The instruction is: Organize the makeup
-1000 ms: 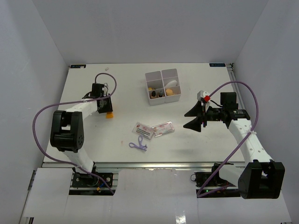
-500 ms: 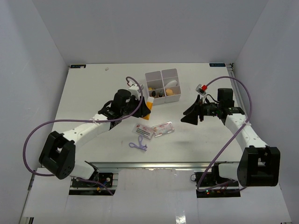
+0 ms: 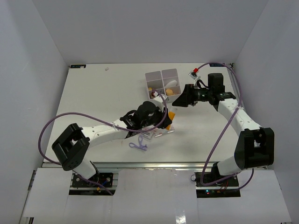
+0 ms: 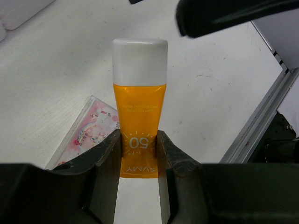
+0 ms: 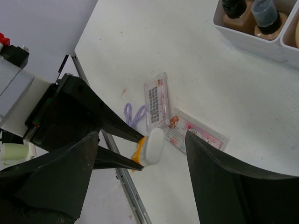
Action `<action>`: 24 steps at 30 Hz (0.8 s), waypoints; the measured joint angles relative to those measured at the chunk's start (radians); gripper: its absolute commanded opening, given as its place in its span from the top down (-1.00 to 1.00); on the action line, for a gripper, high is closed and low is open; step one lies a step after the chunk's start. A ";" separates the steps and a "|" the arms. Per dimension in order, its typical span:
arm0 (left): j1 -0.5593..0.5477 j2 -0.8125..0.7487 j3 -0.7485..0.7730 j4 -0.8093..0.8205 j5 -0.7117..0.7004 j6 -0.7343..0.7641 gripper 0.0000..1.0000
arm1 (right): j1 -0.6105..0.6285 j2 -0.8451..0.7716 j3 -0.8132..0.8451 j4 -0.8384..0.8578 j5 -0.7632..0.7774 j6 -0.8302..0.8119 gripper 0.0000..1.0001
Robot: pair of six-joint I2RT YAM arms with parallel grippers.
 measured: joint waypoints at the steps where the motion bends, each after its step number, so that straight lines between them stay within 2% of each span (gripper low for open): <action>1: -0.006 0.015 0.007 0.004 -0.006 0.001 0.15 | 0.011 0.004 0.000 0.000 0.012 0.008 -0.59; 9: -0.034 0.055 0.046 0.012 -0.034 0.013 0.14 | 0.024 0.009 -0.026 0.002 0.100 0.027 -0.45; 11: -0.036 0.055 0.053 0.015 -0.035 0.016 0.15 | 0.024 0.010 -0.037 0.001 0.113 0.029 -0.36; 20: -0.038 0.073 0.086 0.018 -0.071 0.035 0.13 | 0.026 0.016 -0.060 0.004 0.107 0.038 0.31; 24: -0.038 0.101 0.107 0.017 -0.084 0.046 0.02 | 0.028 0.016 -0.061 0.008 0.100 0.036 0.60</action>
